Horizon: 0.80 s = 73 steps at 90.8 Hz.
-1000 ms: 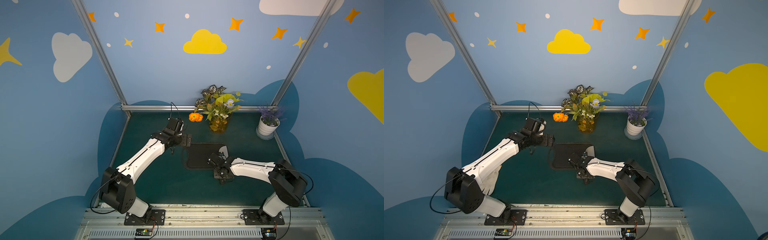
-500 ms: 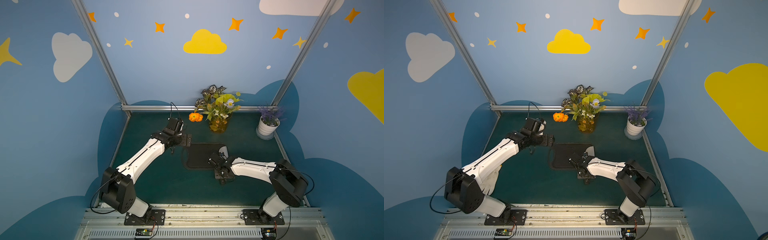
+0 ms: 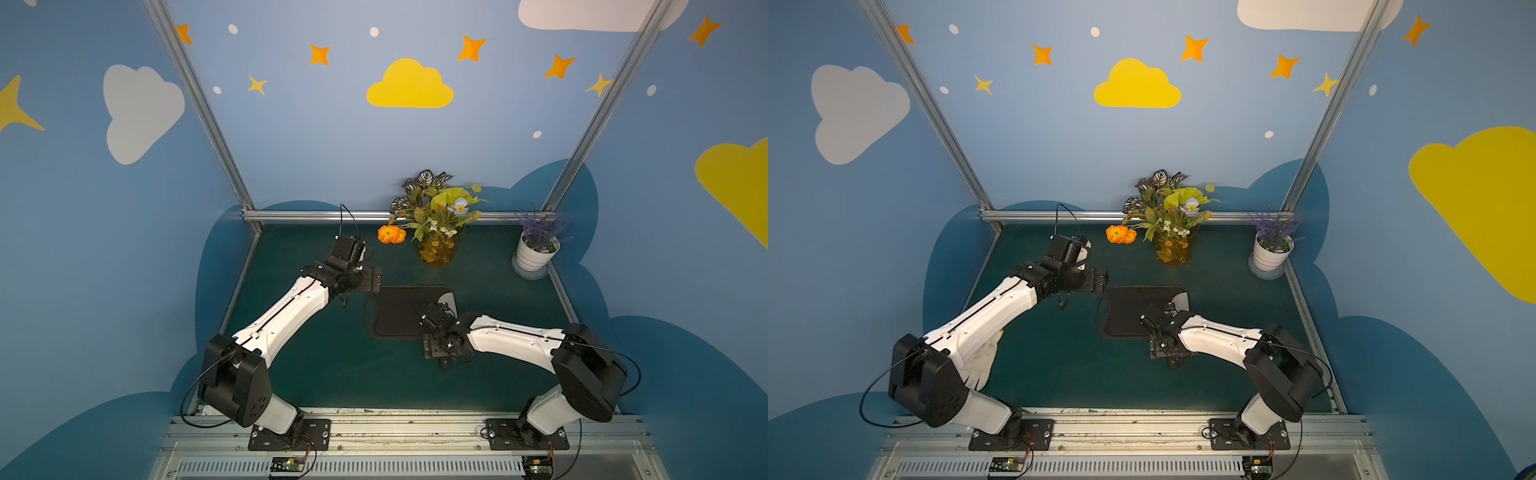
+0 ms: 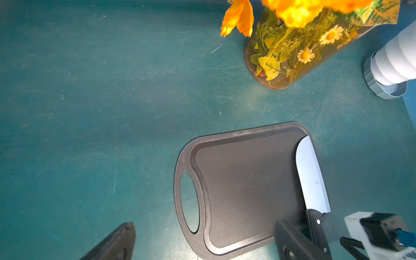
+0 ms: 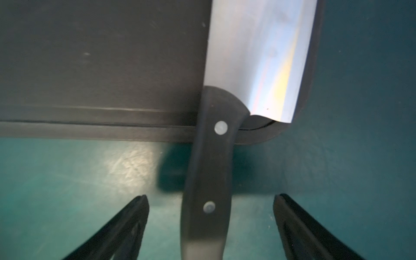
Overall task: Align the knife with the edge of the cutting board
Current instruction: Place the knife at the edge of the cutting board, then reset both arms
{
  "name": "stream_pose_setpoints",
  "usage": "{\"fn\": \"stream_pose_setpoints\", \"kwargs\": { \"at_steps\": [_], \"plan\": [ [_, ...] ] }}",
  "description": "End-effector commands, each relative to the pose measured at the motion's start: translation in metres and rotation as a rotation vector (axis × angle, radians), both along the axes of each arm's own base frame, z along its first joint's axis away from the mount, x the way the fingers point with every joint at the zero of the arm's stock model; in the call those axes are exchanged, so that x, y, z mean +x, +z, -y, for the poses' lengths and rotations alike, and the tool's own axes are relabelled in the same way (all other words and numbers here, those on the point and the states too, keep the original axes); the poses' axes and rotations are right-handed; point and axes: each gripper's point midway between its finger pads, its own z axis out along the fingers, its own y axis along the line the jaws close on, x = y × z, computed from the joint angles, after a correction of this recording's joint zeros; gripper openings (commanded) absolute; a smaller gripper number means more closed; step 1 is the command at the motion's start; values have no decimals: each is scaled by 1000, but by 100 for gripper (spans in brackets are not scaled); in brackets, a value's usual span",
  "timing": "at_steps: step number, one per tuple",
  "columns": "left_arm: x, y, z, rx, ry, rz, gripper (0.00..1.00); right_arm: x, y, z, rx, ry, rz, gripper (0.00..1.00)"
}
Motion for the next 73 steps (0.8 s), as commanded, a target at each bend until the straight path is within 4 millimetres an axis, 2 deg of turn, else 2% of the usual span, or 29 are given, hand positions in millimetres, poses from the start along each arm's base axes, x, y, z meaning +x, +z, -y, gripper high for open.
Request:
{"fn": "stream_pose_setpoints", "kwargs": {
  "at_steps": [1, 19, 30, 50, 73],
  "plan": [
    [4, 6, -4, 17, 1, 10, 100, 7, 24, -9, 57, 33, 16, 96],
    [7, 10, -15, 42, 29, 35, 100, 23, 55, -10, 130, 65, 54, 98],
    [11, 12, -25, 50, 59, 55, 100, 37, 76, -1, 184, 54, 88, 98],
    [18, 15, -52, 83, 152, 88, 100, 73, 104, 40, 182, -85, 200, 98],
    [23, 18, -84, 186, 230, 152, 100, 107, 121, 84, 228, -207, 217, 98]
  ]
}}
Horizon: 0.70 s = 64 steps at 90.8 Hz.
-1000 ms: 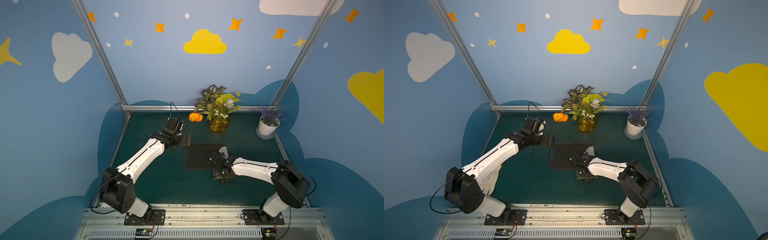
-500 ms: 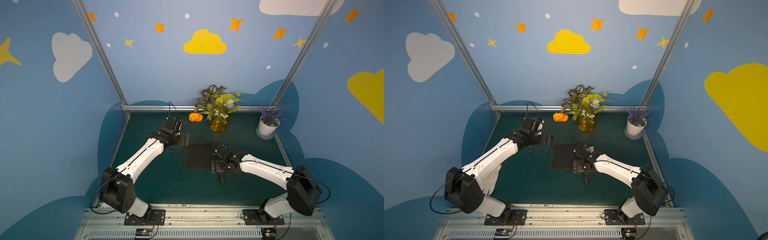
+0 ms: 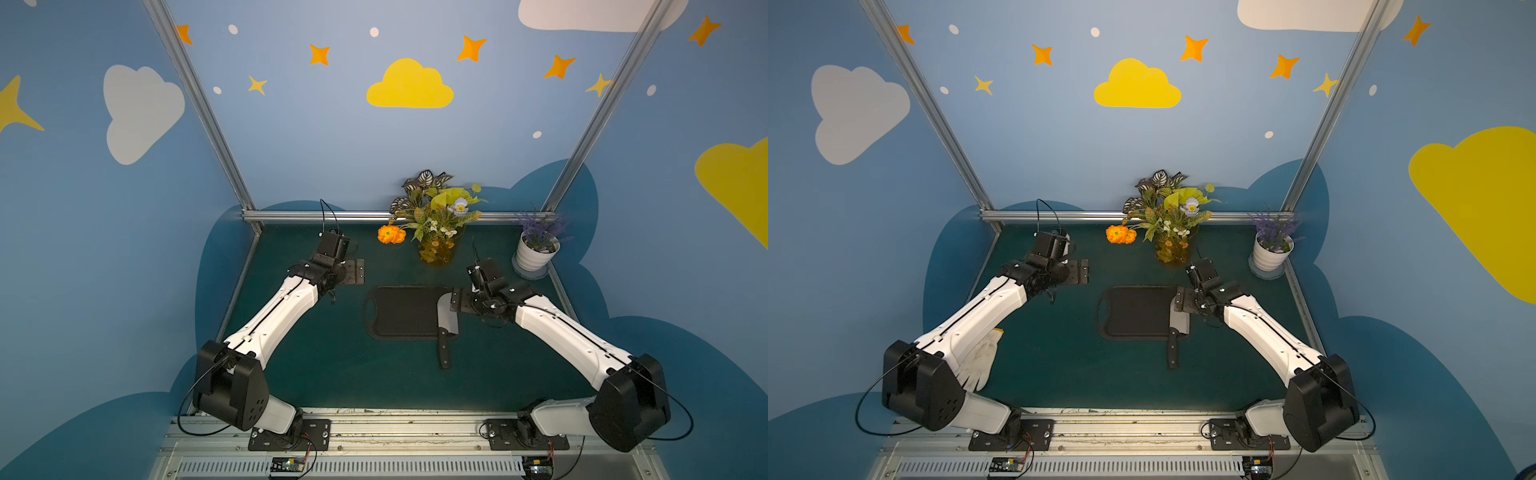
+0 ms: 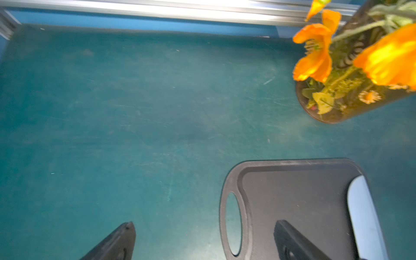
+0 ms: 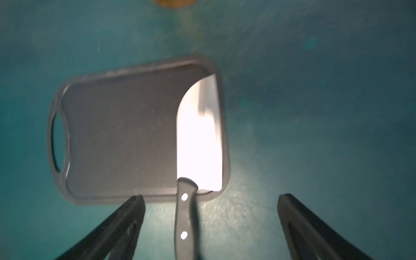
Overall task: Align the knife with the edge of the cutting board
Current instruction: Reset both arms
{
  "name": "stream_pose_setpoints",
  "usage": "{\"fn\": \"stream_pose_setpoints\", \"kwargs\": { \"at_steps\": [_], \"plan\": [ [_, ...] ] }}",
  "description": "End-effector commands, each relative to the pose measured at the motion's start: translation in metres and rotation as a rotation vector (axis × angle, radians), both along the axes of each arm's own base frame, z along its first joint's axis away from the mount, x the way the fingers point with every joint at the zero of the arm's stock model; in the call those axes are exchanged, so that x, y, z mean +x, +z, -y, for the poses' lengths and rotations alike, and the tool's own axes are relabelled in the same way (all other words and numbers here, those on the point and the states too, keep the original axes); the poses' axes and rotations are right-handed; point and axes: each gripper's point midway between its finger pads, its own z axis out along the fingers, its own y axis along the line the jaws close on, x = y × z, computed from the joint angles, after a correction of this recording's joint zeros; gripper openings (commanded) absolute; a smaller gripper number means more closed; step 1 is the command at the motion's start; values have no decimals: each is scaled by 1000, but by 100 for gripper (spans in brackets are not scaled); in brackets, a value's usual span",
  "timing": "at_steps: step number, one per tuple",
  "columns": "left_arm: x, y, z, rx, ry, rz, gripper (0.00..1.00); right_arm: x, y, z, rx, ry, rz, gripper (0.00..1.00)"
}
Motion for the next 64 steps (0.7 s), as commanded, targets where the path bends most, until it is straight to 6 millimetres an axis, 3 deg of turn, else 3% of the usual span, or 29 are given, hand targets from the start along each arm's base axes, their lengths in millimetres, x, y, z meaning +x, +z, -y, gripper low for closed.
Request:
{"fn": "stream_pose_setpoints", "kwargs": {
  "at_steps": [1, 30, 64],
  "plan": [
    [1, 8, -19, 74, 38, 60, 100, 10, 15, 16, 13, -16, 18, 98],
    [-4, 19, -39, 156, 54, 177, 100, 27, 35, 81, -13, -175, 91, 98],
    [-29, 21, -84, 109, 177, 278, 100, 45, 40, 132, -46, -331, 184, 98]
  ]
}}
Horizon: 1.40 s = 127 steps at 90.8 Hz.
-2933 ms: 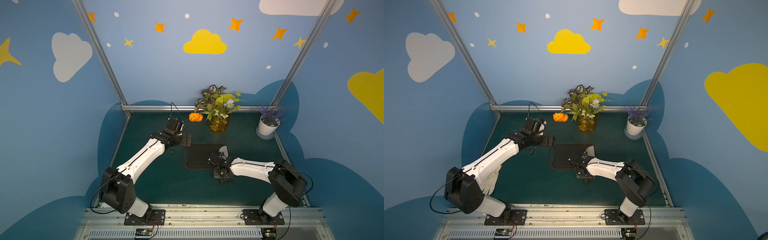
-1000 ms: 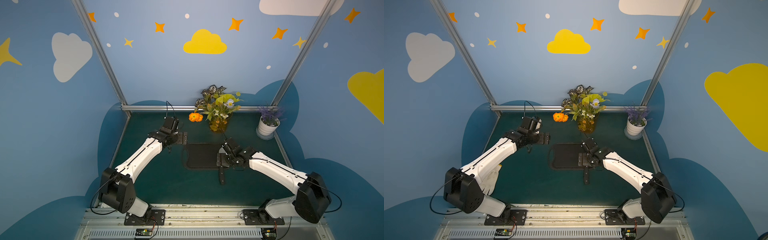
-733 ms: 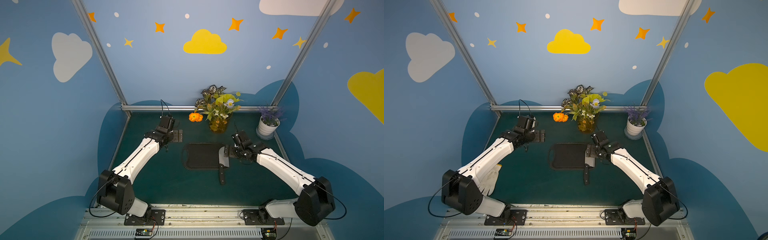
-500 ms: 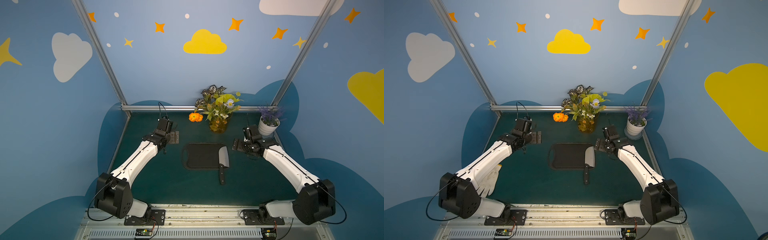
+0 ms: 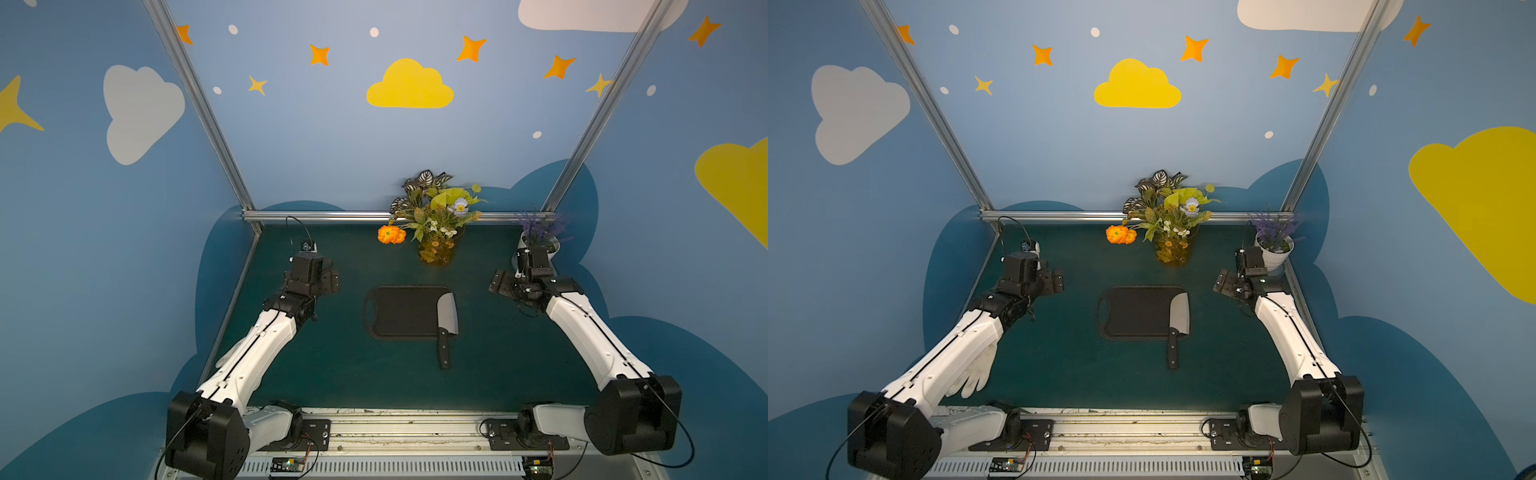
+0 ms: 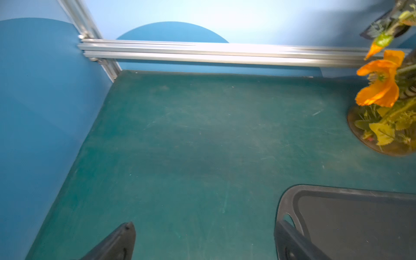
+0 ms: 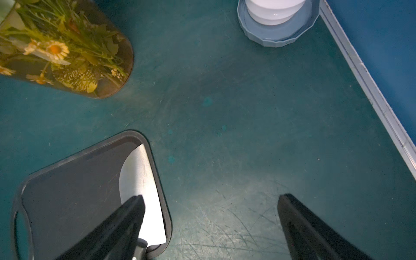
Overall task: Align the knife with the edge of the cutting board
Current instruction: Reset both arms
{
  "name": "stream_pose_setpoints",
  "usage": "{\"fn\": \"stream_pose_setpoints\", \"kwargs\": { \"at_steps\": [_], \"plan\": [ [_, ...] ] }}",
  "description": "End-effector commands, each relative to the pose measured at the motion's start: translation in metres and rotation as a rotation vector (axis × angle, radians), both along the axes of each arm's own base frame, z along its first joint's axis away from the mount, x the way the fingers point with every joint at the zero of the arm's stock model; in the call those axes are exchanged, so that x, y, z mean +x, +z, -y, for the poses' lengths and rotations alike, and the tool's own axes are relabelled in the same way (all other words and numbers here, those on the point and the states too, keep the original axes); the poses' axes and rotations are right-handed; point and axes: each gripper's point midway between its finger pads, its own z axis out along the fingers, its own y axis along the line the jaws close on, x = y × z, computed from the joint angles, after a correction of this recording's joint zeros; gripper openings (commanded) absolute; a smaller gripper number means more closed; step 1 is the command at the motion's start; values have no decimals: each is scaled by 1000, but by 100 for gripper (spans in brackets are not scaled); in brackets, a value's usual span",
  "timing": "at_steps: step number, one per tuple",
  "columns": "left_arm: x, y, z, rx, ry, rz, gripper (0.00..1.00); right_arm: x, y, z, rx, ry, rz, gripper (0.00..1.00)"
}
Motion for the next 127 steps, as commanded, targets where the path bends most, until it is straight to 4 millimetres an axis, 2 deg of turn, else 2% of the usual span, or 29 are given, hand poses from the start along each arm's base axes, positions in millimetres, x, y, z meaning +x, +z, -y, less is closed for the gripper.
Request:
{"fn": "stream_pose_setpoints", "kwargs": {
  "at_steps": [1, 29, 44, 57, 74, 96, 127],
  "plan": [
    [-2, 7, -11, 5, 37, 62, 100, 9, 11, 18, -9, -58, 82, 98],
    [-8, -14, -31, 82, 60, 52, 100, 18, 1, 52, -73, -118, 132, 98],
    [-5, -22, -39, 92, 79, 47, 100, 24, -1, 53, -81, -80, 184, 98],
    [0, -30, -38, 105, 55, 49, 100, 30, -4, 51, -95, -54, 236, 98],
    [5, -42, -35, 129, 24, 74, 100, 34, -15, 54, -140, -32, 269, 98],
    [8, -69, -33, 177, -23, 83, 100, 36, -40, 60, -185, -35, 227, 98],
    [11, -82, -34, 183, -44, 106, 100, 30, -53, 69, -247, -56, 258, 98]
  ]
}}
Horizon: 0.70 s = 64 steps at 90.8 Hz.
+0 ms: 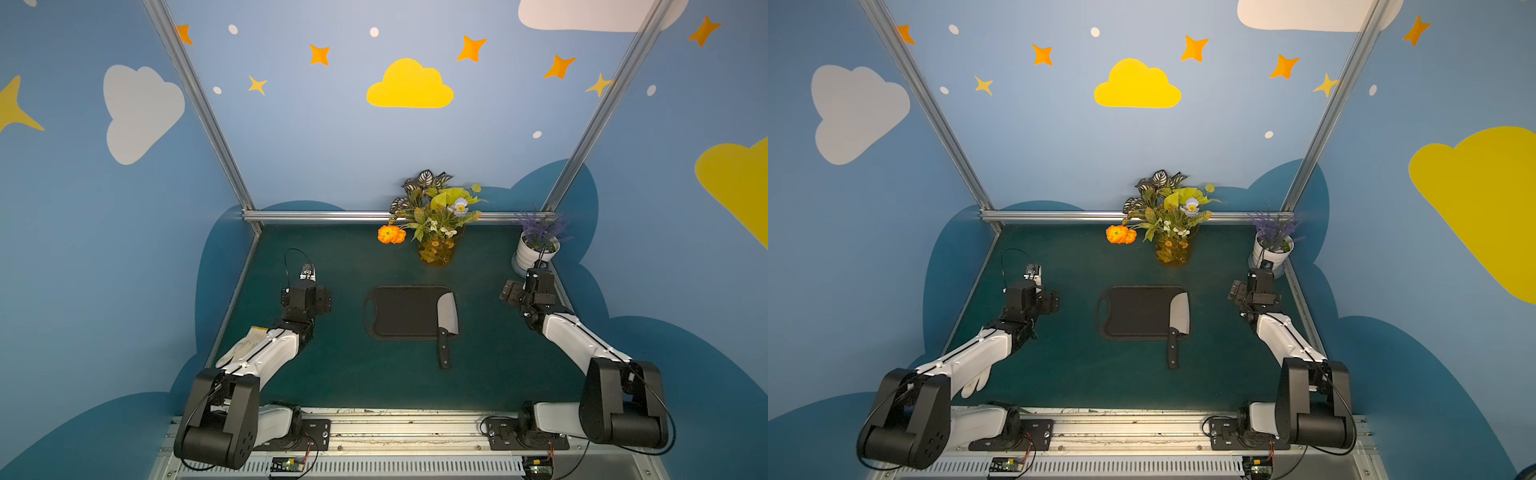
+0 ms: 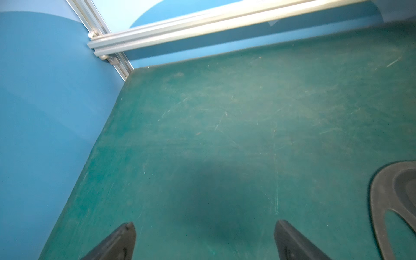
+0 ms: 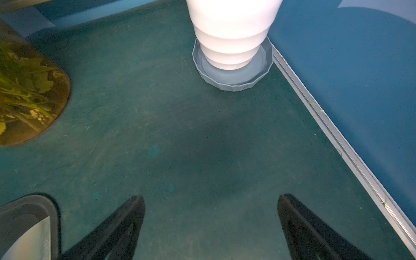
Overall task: Align the knife with the edge of the cutting board
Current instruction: Reset both arms
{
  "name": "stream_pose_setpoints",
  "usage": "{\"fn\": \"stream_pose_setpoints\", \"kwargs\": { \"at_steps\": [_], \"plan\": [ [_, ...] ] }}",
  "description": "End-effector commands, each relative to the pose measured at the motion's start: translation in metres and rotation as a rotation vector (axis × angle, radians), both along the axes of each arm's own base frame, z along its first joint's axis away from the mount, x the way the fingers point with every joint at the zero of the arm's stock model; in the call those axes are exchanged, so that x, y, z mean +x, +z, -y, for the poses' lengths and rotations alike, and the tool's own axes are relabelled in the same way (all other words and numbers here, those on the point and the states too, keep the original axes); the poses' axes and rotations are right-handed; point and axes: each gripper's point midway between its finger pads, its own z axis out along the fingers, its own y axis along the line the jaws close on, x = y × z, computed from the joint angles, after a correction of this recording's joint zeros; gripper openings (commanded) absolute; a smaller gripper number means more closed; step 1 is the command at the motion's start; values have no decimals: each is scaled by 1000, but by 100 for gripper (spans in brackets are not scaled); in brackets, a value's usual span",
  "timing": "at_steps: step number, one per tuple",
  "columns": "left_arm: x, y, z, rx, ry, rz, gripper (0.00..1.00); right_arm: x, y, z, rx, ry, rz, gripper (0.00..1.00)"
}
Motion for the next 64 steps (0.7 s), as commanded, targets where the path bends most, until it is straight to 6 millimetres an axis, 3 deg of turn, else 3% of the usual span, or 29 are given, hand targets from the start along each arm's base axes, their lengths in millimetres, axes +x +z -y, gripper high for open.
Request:
{"fn": "stream_pose_setpoints", "kwargs": {
  "at_steps": [1, 28, 64],
  "plan": [
    [6, 6, 1, -6, -19, 58, 100, 3, 6, 8, -46, -18, 58, 98],
    [7, -12, -1, -23, -41, 67, 100, -5, 5, 15, -95, -41, 134, 98],
    [12, -14, 12, -59, -127, 136, 100, -8, 0, 18, -108, -50, 185, 98]
  ]
}}
